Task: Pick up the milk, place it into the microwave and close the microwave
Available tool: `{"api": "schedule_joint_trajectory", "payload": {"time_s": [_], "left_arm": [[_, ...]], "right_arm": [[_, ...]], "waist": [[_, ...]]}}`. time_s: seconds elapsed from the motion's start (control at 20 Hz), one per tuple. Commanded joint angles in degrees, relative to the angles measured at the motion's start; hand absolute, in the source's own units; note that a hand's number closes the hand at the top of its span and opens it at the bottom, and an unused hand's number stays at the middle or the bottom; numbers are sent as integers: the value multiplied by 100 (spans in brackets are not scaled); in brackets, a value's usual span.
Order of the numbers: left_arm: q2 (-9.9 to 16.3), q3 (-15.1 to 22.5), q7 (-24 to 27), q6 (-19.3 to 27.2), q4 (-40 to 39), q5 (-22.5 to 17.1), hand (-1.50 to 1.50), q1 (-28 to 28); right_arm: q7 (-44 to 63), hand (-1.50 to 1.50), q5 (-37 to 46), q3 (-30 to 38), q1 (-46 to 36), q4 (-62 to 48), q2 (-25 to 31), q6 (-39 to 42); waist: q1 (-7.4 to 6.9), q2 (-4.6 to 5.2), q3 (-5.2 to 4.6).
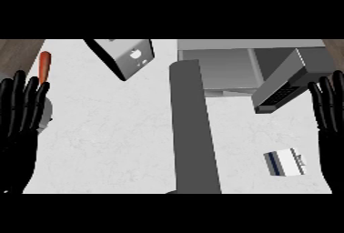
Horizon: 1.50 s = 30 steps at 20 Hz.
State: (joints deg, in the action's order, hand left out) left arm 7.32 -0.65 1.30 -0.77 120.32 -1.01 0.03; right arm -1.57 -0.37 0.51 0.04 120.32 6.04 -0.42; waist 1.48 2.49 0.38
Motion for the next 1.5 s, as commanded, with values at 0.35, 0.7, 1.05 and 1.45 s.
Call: {"api": "schedule_joint_trajectory", "payload": {"time_s": [0.35, 0.7, 1.05, 1.45], "left_arm": [[5, -630, -530, -93, -899, -802, -150, -301], [-268, -365, 259, -402, -526, -716, -150, 957], [-356, -251, 138, -515, 78, -686, -150, 1582], [-431, -329, 1077, -985, -145, -705, -150, 2403]], "right_arm": [[-316, -150, -326, -456, 1355, 234, -588, -405], [-429, -150, -109, -1257, 2439, 1045, -601, -525], [-1522, -150, 511, -1676, 2907, 357, -603, -1390], [-1731, -150, 880, -1496, 2884, -31, -604, -2342]], "waist": [[-108, -259, -32], [-139, -263, -41], [-147, -263, -38], [-150, -261, -39]]}}
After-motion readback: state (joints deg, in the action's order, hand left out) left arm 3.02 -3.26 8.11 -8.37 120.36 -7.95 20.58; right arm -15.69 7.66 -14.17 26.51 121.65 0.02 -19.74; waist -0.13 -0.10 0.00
